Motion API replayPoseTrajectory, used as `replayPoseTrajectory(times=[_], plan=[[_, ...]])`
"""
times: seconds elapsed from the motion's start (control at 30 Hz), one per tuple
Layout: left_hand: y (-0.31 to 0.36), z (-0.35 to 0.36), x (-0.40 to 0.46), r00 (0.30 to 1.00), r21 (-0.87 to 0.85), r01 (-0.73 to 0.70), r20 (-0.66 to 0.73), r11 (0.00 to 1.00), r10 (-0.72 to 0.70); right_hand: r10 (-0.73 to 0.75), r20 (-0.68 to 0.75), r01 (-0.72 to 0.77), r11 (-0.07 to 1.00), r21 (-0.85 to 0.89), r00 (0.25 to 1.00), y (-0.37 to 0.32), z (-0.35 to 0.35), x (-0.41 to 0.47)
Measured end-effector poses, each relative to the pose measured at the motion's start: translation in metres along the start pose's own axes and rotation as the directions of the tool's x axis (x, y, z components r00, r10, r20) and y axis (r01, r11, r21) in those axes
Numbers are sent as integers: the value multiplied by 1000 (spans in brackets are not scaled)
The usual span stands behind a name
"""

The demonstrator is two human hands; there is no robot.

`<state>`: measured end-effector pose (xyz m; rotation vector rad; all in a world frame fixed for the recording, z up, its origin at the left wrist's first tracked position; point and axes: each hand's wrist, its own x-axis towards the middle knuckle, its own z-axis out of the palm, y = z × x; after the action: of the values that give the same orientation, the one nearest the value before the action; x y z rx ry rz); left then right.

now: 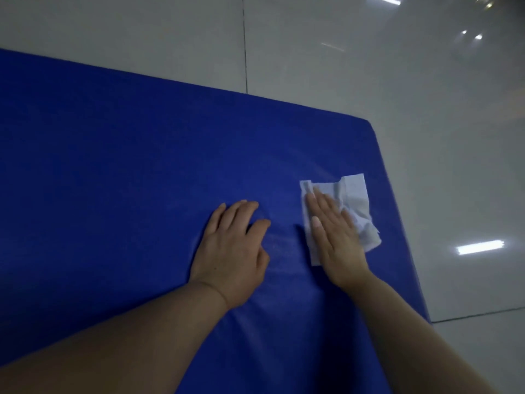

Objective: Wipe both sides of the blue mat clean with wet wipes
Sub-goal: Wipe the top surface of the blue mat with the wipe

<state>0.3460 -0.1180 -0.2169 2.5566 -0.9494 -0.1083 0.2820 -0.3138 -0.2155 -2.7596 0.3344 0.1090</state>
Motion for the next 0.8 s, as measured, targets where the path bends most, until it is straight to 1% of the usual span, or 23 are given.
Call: replayPoseTrajectory(times=[0.03,0.1,0.17,0.23,0.27,0.3,0.33,0.37,0.4,0.43,0.47,0.5,0.53,0.57,0.6,0.63,0.67,0.7,0.73,0.8], plan=[[0,0,0,1000,-2,-3,6,1000,3,36,-29,-37,999,-17,999,15,-7,5],[0,1,1,1000,-5,-3,16,1000,3,191,-87,-197,979,-60,978,43,-22,21],[0,1,1,1000,-6,1,16,1000,-1,375,-70,-379,922,-76,925,62,-32,41],[-1,1,1,1000,-16,1,22,1000,-1,467,-66,-472,873,-126,882,64,-33,53],[-2,1,1,1000,-18,0,23,1000,1,477,-62,-480,863,-154,877,59,-33,55],[-2,1,2,1000,-16,-3,23,1000,3,452,-60,-455,873,-175,890,51,-31,53],[-2,1,2,1000,-12,-5,23,1000,5,387,-50,-389,902,-189,921,39,-26,47],[-2,1,2,1000,-10,-5,26,1000,5,269,-26,-269,950,-160,963,24,-17,33],[-1,1,2,1000,-8,-5,27,1000,5,136,4,-135,988,-77,991,8,-10,16],[-1,2,2,1000,-7,-2,29,1000,3,46,46,-46,999,12,998,-4,-7,1],[-1,2,2,1000,-8,0,30,1000,0,-14,89,9,998,61,996,-6,-6,-9],[-1,2,2,1000,-10,-1,26,1000,1,-39,113,34,998,45,993,3,-8,-10],[-2,3,2,1000,-12,-4,22,1000,4,-41,89,42,999,-13,995,16,-13,-5],[-1,3,1,1000,-14,-9,15,1000,9,12,25,-10,998,-61,1000,31,-18,6],[-1,3,1,1000,-17,-13,11,1000,13,106,-34,-109,990,-85,994,43,-23,21],[-1,3,1,1000,-18,-15,4,1000,15,264,-87,-269,961,-56,961,50,-27,38],[-1,3,1,1000,-17,-16,-1,1000,16,384,-80,-389,919,-64,920,50,-27,52],[-1,4,1,1000,-17,-17,-4,1000,17,437,-42,-439,895,-78,899,44,-23,61],[-2,3,1,1000,-15,-15,-6,1000,15,433,-5,-431,897,-101,901,35,-20,65],[-3,2,1,1000,-18,-13,3,1000,14,353,74,-343,932,-118,933,18,-16,62]])
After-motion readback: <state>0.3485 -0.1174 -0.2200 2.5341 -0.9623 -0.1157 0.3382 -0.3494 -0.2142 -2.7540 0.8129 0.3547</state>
